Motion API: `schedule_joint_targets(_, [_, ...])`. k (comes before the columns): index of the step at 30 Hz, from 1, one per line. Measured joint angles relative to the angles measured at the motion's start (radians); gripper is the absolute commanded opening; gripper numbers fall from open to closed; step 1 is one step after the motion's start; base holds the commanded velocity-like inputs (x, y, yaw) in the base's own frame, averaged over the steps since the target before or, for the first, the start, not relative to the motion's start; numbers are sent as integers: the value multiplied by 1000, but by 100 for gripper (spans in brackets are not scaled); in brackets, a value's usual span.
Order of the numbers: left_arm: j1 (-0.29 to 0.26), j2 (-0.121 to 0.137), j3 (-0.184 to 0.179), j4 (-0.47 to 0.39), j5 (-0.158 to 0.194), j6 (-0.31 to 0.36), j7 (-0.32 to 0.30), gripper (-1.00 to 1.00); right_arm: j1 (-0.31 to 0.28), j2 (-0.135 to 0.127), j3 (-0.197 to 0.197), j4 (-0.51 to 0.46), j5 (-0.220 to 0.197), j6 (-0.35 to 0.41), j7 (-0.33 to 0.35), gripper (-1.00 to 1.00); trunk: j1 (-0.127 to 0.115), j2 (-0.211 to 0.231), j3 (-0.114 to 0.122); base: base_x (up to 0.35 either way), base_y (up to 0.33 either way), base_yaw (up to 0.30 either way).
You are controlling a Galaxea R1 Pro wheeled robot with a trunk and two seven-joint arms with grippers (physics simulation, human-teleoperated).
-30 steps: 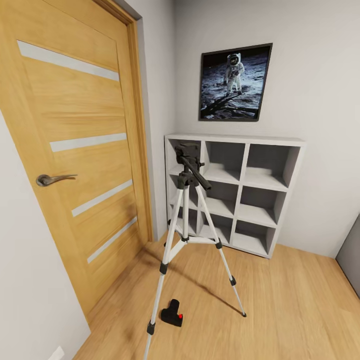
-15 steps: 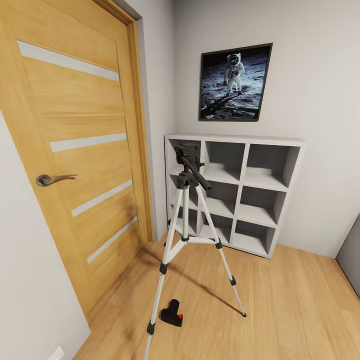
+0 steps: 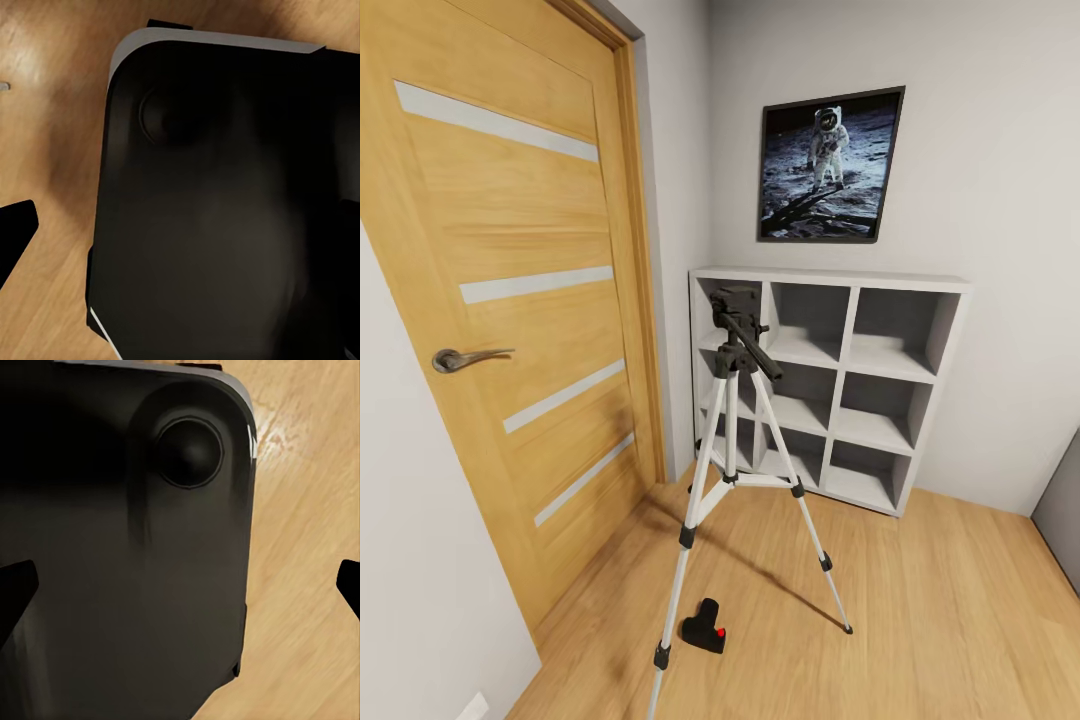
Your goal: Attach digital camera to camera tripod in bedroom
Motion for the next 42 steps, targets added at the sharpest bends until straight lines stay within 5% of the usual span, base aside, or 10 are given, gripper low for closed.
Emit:
schedule_joint_targets(9, [0,0,0,0,0,0,0,100,0,2,1,-168,6,27,4,100,0,0,0,0,0,0])
schedule_joint_targets(13, [0,0,0,0,0,-1,0,100,-1,0,2,-330,38,118,10,100,0,0,0,0,0,0])
schedule_joint_targets(16, [0,0,0,0,0,-1,0,100,-2,0,2,-511,65,267,15,100,0,0,0,0,0,0])
schedule_joint_targets(17, [0,1,0,0,0,-1,0,100,-2,1,1,-635,75,393,19,100,0,0,0,0,0,0])
schedule_joint_targets(19, [0,1,0,0,0,-1,0,100,-10,2,-1,-809,79,523,26,100,0,0,0,0,0,0])
schedule_joint_targets(22, [0,1,0,0,0,-1,0,100,-32,3,-2,-949,78,628,35,100,0,0,0,0,0,0])
schedule_joint_targets(25, [0,0,0,0,0,-1,0,100,-125,8,-3,-1090,74,774,71,100,0,0,0,0,0,0])
schedule_joint_targets(34, [0,1,0,0,1,-1,0,100,-433,16,-3,-1184,72,1009,300,100,0,0,0,0,0,0])
schedule_joint_targets(39, [0,1,0,0,2,-1,1,100,-534,45,0,-1304,74,1046,342,100,0,0,0,0,0,0])
schedule_joint_targets(42, [0,1,0,0,2,-1,1,100,-545,57,2,-1365,81,1050,345,100,0,0,0,0,0,0])
